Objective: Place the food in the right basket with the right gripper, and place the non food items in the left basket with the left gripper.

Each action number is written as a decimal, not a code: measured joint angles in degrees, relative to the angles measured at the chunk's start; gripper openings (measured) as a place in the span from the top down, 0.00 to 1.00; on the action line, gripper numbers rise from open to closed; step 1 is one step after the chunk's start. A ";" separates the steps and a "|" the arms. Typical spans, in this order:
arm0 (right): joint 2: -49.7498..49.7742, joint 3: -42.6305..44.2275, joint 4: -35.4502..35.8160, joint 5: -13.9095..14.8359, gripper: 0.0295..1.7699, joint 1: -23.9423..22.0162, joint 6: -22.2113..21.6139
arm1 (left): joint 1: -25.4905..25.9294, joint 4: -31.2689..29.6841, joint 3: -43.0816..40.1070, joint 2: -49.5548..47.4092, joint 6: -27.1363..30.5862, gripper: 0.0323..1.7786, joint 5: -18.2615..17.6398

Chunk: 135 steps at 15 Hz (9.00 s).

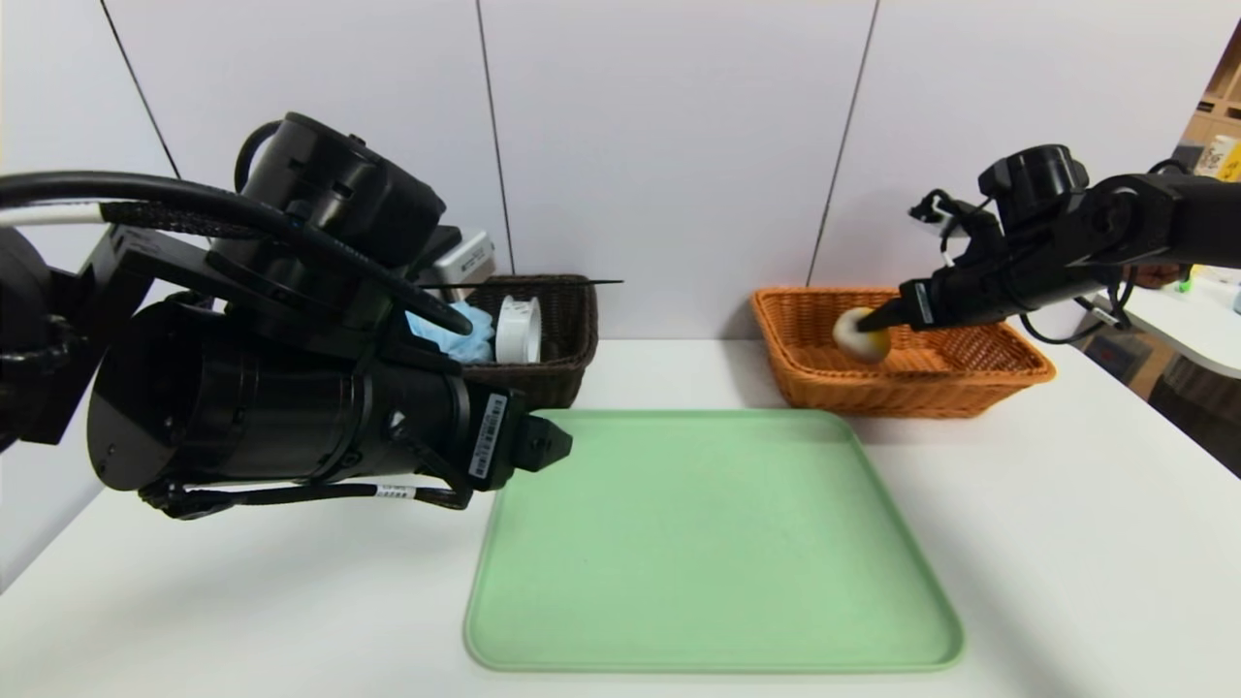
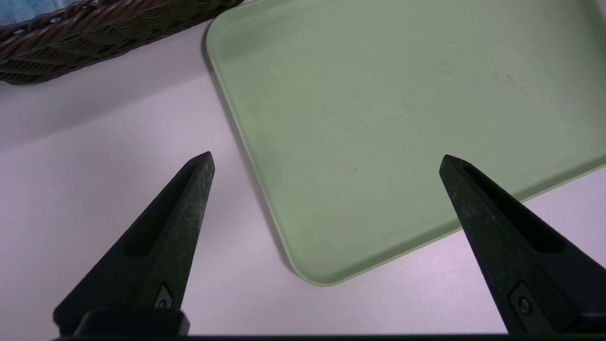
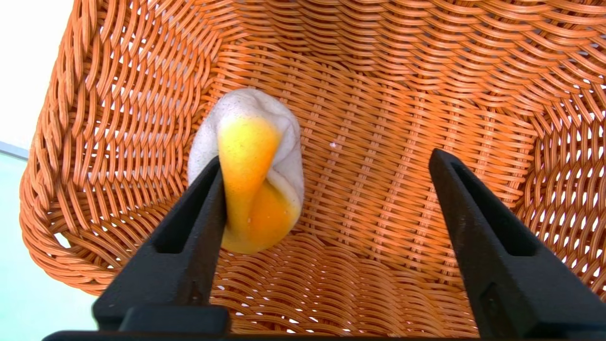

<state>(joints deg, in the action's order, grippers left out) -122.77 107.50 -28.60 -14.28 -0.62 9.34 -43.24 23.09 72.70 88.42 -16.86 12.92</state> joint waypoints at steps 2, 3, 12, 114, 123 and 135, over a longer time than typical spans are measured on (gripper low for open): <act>0.00 0.39 0.00 -0.50 0.16 -0.06 -0.72 | 0.00 -0.02 -0.02 0.00 -0.15 0.05 -0.02; 0.00 0.59 -0.01 -0.60 0.14 -0.06 -1.29 | 0.00 -0.07 -0.05 0.00 -0.15 0.05 0.00; -0.52 3.80 -2.79 -7.57 0.07 -2.07 -7.69 | 0.00 -0.09 -0.02 0.13 -0.15 0.05 0.00; 122.84 -103.82 19.40 12.48 0.04 0.40 -6.18 | 42.25 -21.97 -72.49 -88.04 24.19 0.05 -16.19; 122.84 -103.91 19.53 13.87 0.04 0.40 -8.66 | 42.23 -22.56 -72.70 -88.37 23.58 0.05 -16.16; 122.82 -103.95 19.61 13.70 0.04 0.55 -7.78 | 42.25 -22.56 -72.70 -88.39 23.60 0.05 -16.14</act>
<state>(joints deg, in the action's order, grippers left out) 0.05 3.55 -8.98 -0.57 -0.07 1.56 -0.99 0.52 0.00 0.02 6.74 -3.22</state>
